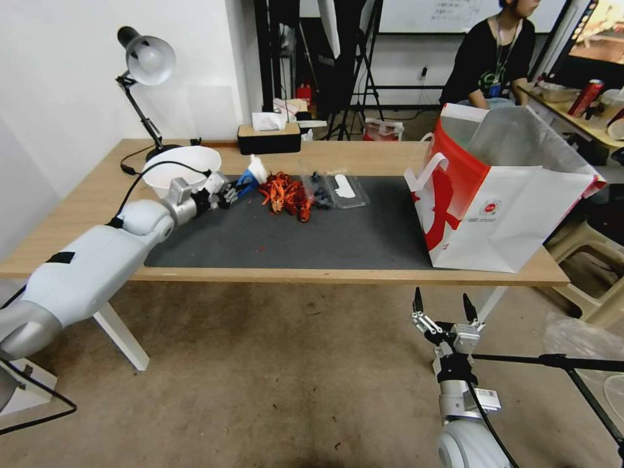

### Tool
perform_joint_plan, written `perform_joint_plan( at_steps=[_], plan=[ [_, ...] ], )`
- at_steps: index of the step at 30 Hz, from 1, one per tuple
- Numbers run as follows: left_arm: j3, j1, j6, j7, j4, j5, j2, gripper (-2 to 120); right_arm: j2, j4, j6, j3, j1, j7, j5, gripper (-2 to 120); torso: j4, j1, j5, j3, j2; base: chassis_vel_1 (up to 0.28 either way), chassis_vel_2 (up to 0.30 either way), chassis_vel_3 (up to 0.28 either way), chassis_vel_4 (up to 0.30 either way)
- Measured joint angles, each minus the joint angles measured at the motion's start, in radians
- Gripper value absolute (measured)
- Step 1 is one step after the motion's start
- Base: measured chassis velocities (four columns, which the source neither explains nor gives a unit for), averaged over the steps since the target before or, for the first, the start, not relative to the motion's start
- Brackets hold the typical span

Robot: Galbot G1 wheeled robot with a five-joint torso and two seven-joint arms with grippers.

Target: Pick up the trash from the table and place it into the takeout bag.

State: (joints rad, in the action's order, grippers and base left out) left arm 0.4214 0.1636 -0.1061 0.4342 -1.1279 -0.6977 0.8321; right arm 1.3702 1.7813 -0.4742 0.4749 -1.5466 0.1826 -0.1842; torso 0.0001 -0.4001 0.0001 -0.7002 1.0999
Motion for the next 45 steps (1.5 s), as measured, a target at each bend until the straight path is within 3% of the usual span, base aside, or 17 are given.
perform_joint_plan(
  at_steps=[13, 19, 25, 28, 29, 32, 33, 45],
  plan=[
    [0.073, -0.108, 0.017, -0.003, -0.199, -0.113, 0.035, 0, 0.003, -0.003, -0.003, 0.001, -0.001, 0.0, 0.003, 100, -0.0001, 0.0, 0.0001, 0.0, 0.0, 0.0, 0.0, 0.0, 0.0],
    [0.129, -0.183, 0.027, -0.011, -0.219, -0.162, 0.083, 0, 0.006, -0.004, -0.005, 0.002, -0.002, 0.0, 0.004, 100, -0.0002, 0.0, 0.0001, 0.0, 0.0, 0.0, 0.0, 0.0, 0.0],
    [0.222, -0.31, 0.041, -0.034, -0.22, -0.231, 0.188, 0, 0.009, -0.01, -0.009, 0.003, -0.002, 0.001, 0.005, 100, -0.0003, 0.0, 0.0004, 0.0, 0.0, 0.0, 0.0, 0.0, 0.0],
    [0.275, -0.373, 0.047, -0.045, -0.204, -0.254, 0.273, 0, 0.01, -0.01, -0.01, 0.004, -0.002, 0.001, 0.006, 100, -0.0002, 0.0, 0.0003, 0.0, 0.0, 0.0, 0.0, 0.0, 0.0],
    [0.275, -0.373, 0.047, -0.045, -0.204, -0.254, 0.273, 0, 0.01, -0.01, -0.01, 0.004, -0.002, 0.001, 0.006, 100, -0.0002, 0.0, 0.0003, 0.0, 0.0, 0.0, 0.0, 0.0, 0.0],
    [0.325, -0.43, 0.047, -0.048, -0.163, -0.267, 0.372, 0, 0.01, -0.01, -0.012, 0.006, -0.004, 0.001, 0.006, 100, -0.0001, 0.0, 0.0002, 0.0, 0.0, 0.0, 0.0, 0.0, 0.0],
    [0.325, -0.43, 0.047, -0.048, -0.163, -0.267, 0.372, 0, 0.01, -0.01, -0.012, 0.006, -0.004, 0.001, 0.006, 100, -0.0001, 0.0, 0.0002, 0.0, 0.0, 0.0, 0.0, 0.0, 0.0],
    [0.383, -0.509, 0.028, -0.04, 0.045, -0.263, 0.634, 0, 0.016, -0.012, -0.022, 0.015, -0.01, 0.002, 0.005, 100, -0.0004, 0.0, 0.0004, 0.0, 0.0, 0.0, 0.0, 0.0, 0.0]
  ],
)
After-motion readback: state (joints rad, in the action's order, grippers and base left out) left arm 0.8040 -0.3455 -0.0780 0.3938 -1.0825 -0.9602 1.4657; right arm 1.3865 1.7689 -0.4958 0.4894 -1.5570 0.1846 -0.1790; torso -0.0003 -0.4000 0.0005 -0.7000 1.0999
